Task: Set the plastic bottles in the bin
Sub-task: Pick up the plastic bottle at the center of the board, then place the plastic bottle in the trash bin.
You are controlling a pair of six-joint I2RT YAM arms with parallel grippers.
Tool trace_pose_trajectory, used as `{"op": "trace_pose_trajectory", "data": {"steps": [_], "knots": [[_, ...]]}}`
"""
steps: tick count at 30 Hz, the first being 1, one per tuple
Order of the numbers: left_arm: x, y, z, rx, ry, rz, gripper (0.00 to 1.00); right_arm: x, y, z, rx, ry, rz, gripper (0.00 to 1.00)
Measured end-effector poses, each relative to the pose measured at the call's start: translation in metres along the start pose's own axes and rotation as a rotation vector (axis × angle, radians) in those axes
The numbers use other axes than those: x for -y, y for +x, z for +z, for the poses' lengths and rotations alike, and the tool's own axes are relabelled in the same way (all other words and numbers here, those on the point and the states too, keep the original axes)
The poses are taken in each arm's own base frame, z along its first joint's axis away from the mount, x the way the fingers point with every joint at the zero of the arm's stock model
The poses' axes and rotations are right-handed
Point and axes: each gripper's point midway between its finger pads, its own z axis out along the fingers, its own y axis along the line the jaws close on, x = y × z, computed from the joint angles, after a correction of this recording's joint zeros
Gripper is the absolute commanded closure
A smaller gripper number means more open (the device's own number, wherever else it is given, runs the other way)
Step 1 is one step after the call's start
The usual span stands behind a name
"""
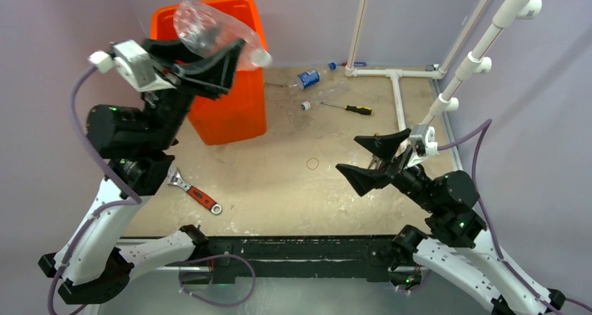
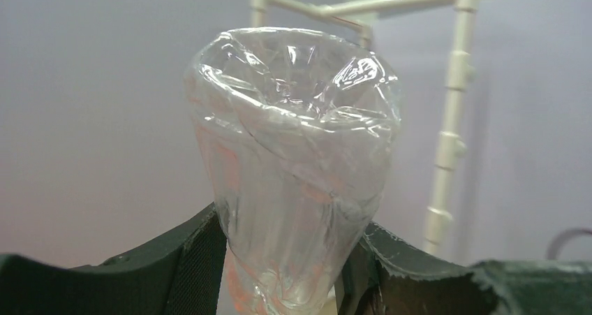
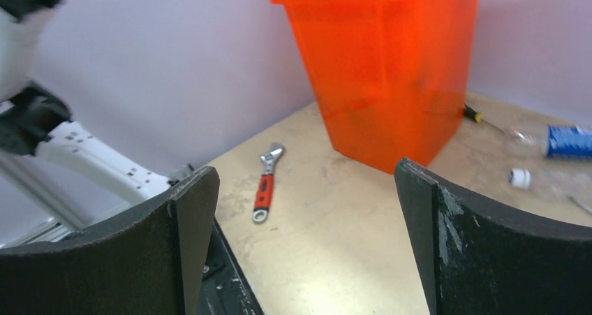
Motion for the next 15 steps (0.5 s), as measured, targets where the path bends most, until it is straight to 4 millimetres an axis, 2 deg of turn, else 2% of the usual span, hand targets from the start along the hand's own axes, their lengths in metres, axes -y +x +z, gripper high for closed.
{"op": "trace_pose_trajectory", "data": {"steps": [2, 4, 7, 11, 13, 15], "knots": [[-0.022, -0.026, 0.002, 0.047, -0.113, 0.103, 1.0, 0.01, 0.009, 0.001, -0.013, 0.044, 0.009, 0.01], [-0.048, -0.042, 0.006, 0.074, -0.249, 0.215, 1.0, 0.018, 0.025, 0.003, -0.043, 0.076, 0.02, 0.01], [-0.092, -0.04, 0.011, 0.053, -0.468, 0.374, 1.0, 0.03, 0.05, 0.006, -0.1, 0.114, 0.037, 0.01], [-0.149, 0.003, 0.018, -0.042, -0.695, 0.58, 1.0, 0.042, 0.076, 0.01, -0.168, 0.164, 0.067, 0.01], [-0.185, 0.042, 0.021, -0.135, -0.779, 0.644, 1.0, 0.045, 0.081, 0.012, -0.182, 0.182, 0.081, 0.01], [-0.227, 0.088, 0.015, -0.256, -0.85, 0.683, 1.0, 0.048, 0.084, 0.013, -0.189, 0.197, 0.094, 0.01]]}}
